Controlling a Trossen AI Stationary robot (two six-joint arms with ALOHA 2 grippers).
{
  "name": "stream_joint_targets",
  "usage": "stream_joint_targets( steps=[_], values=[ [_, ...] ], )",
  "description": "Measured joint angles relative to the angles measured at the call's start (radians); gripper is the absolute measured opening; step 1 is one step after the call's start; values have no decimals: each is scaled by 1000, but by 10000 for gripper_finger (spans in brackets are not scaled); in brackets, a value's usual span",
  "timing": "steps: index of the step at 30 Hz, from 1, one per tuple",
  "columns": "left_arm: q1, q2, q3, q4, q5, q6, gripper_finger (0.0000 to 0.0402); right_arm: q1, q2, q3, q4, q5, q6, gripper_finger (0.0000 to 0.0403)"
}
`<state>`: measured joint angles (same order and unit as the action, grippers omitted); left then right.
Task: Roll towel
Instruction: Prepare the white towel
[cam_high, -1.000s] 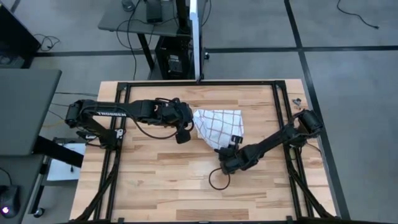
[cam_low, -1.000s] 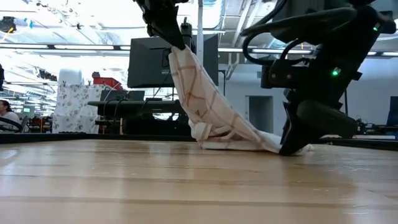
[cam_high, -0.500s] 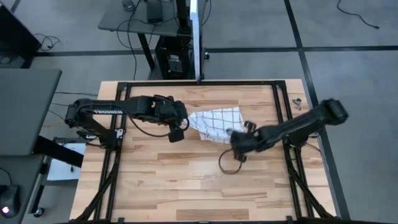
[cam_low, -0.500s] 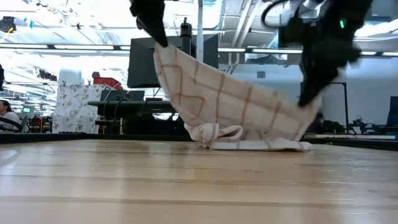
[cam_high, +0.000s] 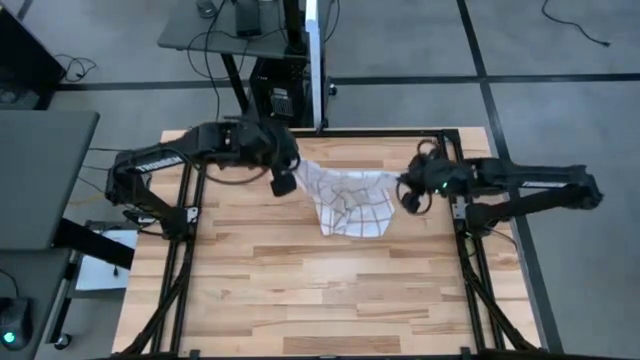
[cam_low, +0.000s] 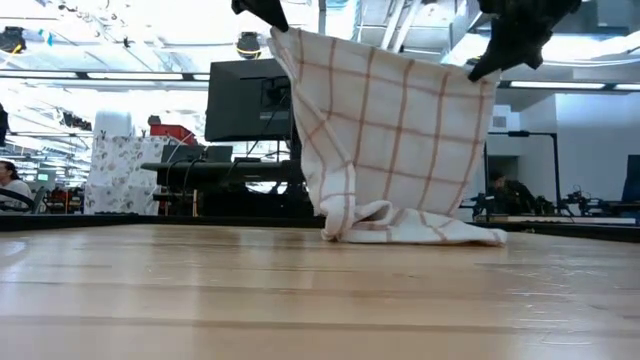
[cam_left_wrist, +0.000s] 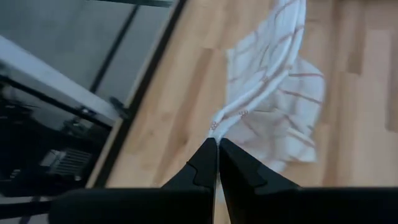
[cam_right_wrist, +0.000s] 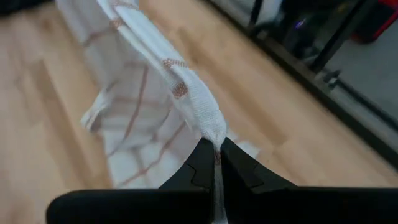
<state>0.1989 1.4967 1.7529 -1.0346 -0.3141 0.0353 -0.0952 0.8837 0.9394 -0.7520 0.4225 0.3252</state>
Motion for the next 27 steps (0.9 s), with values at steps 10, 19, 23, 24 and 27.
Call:
stream_joint_targets(
  steps=[10,19,23,24,27],
  values=[
    [246,1,-2,93,-4,159,0,-287,31,1,289,-23,-281,0],
    [407,2,1,285,29,241,0,-493,85,9,581,-98,-472,0],
    [430,2,56,377,26,280,0,-549,94,71,669,-116,-556,0],
    [434,2,87,392,26,285,0,-556,97,94,681,-127,-575,0],
    [435,2,192,403,30,301,0,-575,109,179,683,-161,-625,0]
  ],
)
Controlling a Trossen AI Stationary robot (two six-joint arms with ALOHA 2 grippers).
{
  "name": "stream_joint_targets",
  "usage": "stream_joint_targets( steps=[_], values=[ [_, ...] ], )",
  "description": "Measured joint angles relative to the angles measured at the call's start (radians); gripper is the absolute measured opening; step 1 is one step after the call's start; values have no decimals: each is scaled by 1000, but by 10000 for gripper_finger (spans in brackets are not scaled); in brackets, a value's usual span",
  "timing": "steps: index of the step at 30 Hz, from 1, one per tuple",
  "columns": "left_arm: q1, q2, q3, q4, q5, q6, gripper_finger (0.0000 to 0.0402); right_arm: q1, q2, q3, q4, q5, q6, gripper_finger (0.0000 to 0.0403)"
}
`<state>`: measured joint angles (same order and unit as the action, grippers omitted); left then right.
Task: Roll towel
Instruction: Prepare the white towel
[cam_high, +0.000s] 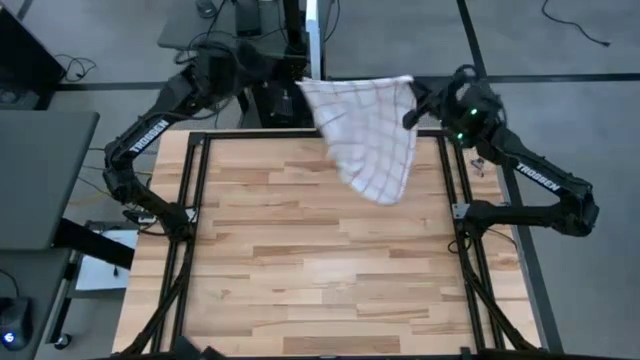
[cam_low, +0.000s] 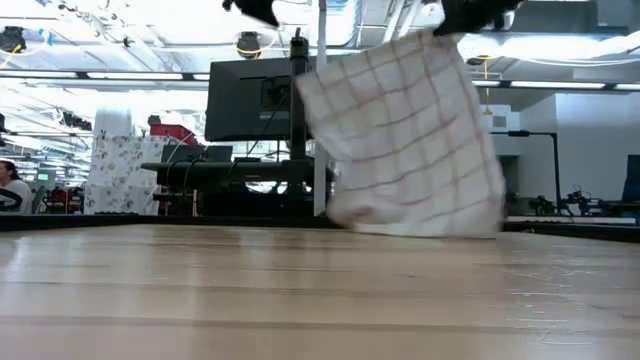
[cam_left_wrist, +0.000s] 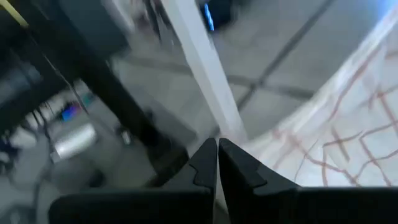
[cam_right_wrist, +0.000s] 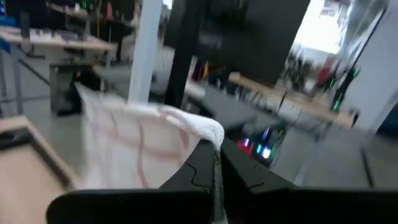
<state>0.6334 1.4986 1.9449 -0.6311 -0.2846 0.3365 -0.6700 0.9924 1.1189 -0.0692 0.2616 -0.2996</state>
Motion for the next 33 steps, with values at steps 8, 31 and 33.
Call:
stream_joint_targets(
  steps=[8,31,33],
  values=[
    [-25,-1,105,-174,7,-90,0,43,11,110,-104,-71,22,0],
    [-426,381,-13,-225,187,-474,169,151,16,115,-412,-75,66,0],
    [-462,415,-13,-173,100,-487,168,151,23,115,-414,-74,66,0]
  ],
)
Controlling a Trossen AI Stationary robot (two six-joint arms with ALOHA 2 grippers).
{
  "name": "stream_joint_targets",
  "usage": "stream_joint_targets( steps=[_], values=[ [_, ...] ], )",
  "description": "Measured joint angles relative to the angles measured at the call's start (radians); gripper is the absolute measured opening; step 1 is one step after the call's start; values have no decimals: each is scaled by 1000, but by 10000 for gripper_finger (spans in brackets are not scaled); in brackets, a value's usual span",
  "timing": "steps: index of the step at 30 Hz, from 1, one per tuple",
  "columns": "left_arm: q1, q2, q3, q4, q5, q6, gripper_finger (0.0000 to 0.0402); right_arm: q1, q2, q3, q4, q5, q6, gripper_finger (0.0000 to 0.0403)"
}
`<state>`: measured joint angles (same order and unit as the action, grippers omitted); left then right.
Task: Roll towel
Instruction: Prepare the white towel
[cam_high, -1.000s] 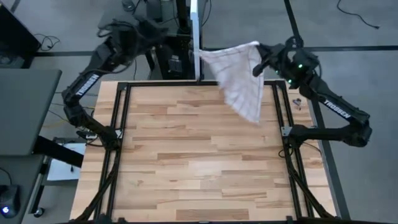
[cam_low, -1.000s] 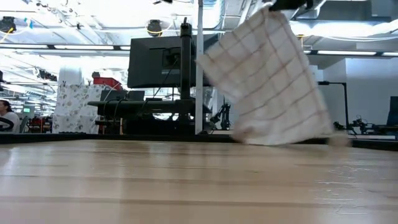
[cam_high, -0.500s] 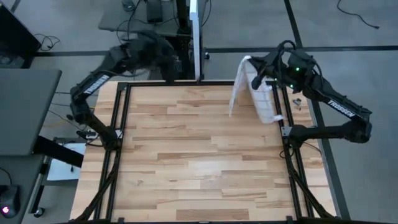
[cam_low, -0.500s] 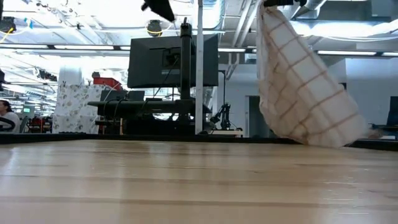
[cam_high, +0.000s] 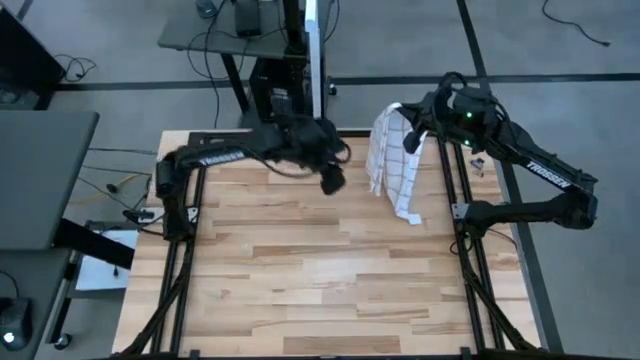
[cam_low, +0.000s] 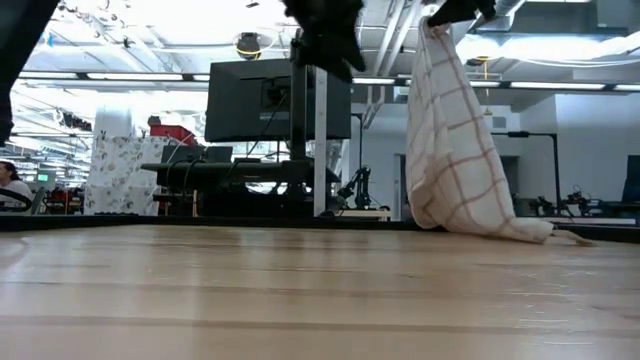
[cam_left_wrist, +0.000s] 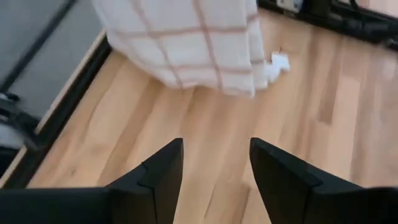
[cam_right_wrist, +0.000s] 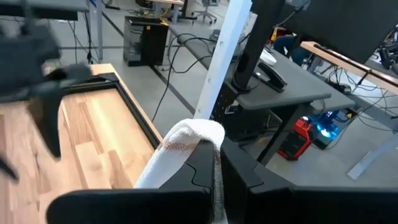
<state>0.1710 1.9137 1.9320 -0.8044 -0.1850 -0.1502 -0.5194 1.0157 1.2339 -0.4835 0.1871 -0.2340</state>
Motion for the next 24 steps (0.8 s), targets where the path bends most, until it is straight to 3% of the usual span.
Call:
stream_joint_targets(
  steps=[4,12,16,21,24],
  values=[
    [-46,65,0,142,-86,-52,167,0,22,0,-3,0,-3,0],
    [-86,176,0,432,-100,-155,166,0,69,0,-2,5,-10,0],
    [-89,216,0,467,-154,-178,166,0,78,0,-2,6,-29,0],
    [-86,230,1,475,-329,-187,166,0,77,0,2,6,-37,0],
    [-78,234,1,485,-344,-193,166,0,78,0,7,6,-37,0]
  ],
)
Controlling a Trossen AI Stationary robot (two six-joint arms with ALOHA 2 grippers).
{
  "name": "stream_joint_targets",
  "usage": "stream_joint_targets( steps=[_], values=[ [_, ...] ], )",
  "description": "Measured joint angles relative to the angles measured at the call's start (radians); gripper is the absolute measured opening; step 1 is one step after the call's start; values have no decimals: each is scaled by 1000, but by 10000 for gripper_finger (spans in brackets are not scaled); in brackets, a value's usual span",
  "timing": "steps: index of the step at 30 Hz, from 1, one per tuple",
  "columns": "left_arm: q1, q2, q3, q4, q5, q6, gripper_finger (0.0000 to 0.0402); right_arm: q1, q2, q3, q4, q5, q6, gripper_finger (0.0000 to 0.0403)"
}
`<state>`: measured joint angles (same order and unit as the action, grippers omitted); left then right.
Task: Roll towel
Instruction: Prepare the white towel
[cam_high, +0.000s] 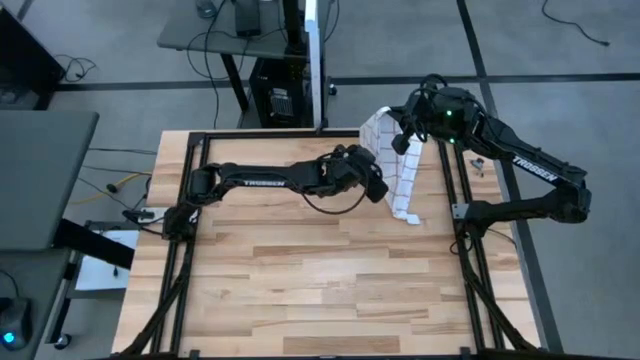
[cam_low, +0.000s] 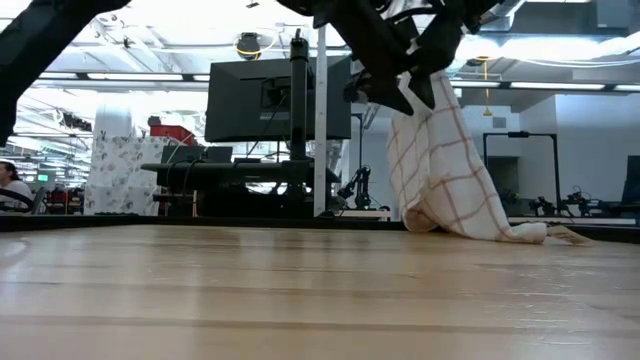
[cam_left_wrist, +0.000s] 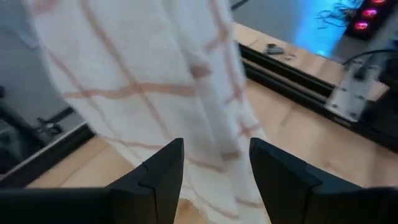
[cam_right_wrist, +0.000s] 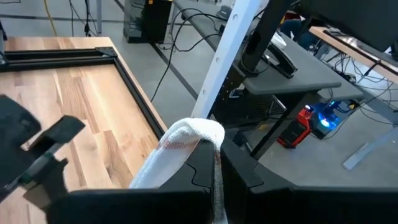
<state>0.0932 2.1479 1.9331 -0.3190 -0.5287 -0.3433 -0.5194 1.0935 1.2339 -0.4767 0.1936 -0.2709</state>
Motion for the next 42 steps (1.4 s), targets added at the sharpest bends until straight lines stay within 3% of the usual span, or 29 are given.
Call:
stream_joint_targets(
  steps=[21,26,33,38,42],
  values=[
    [14,76,1,148,3,-106,166,16,-1,0,-3,0,1,0],
    [14,76,-1,15,-78,-72,160,15,-1,0,-4,0,8,0],
    [4,66,-1,-203,-90,-111,144,15,-1,0,-12,0,3,0],
    [-53,11,-1,-221,-89,-72,140,15,4,0,-24,33,-13,0],
    [-109,-18,0,-219,-90,19,140,24,35,0,-85,78,63,0]
  ],
)
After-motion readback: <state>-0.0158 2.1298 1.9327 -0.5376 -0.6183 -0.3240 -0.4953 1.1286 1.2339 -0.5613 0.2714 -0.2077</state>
